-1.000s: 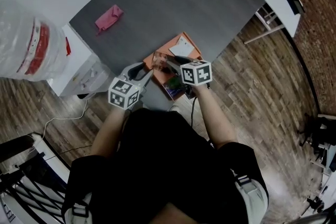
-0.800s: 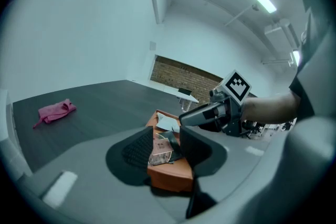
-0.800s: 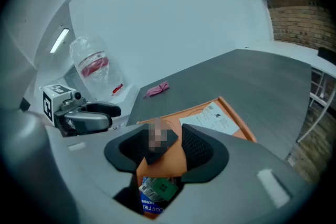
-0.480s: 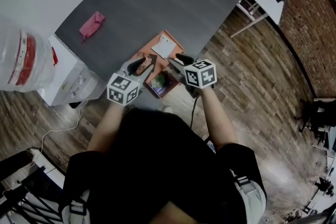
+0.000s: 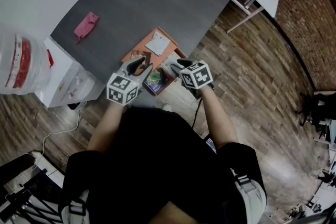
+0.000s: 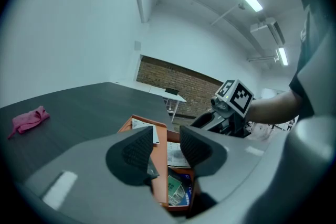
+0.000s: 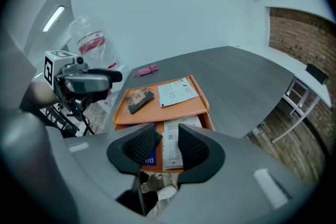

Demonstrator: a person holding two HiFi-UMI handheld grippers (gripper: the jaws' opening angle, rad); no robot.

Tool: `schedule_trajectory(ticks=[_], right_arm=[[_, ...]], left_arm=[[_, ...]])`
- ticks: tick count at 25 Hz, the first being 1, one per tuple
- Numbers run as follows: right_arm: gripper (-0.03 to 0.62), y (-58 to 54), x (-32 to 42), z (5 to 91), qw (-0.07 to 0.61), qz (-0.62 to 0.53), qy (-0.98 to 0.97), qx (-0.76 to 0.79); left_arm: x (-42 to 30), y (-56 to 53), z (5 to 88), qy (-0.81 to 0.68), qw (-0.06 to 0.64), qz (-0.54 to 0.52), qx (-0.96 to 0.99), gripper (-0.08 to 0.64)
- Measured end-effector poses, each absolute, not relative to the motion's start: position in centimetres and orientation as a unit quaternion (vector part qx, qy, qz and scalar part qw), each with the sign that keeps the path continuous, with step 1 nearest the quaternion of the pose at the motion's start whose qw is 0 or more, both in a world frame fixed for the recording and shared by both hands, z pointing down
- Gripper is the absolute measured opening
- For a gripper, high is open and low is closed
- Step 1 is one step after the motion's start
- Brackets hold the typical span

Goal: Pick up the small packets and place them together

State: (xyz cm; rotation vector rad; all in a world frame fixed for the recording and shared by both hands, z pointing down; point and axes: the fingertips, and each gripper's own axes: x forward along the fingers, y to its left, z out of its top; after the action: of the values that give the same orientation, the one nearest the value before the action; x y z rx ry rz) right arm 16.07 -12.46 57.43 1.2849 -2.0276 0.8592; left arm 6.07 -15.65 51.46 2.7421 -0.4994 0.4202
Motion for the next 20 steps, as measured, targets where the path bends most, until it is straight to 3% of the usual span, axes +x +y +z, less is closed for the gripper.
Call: schedule_trajectory(ticks=[6, 12, 20], right_arm=[[0.143, -12.3, 14.7, 58.2, 0.323, 0.312, -0.774, 0.446], [0.147, -11.3, 10.6, 60.3, 0.411, 0.255, -0.797, 0.361], [0.221, -10.8, 9.3, 63.5, 0.519, 0.178, -0.791, 0.271]], left_arm=[[5.6, -15.8, 51.5, -0.184, 0.166, 0.144, 0.958, 0.155], [4.4, -15.7, 51.8, -0.198, 0.174, 0.147, 0.953, 0.155], [2.5, -15.9, 52.5, -0.214, 0.187, 0.154, 0.946, 0.155]])
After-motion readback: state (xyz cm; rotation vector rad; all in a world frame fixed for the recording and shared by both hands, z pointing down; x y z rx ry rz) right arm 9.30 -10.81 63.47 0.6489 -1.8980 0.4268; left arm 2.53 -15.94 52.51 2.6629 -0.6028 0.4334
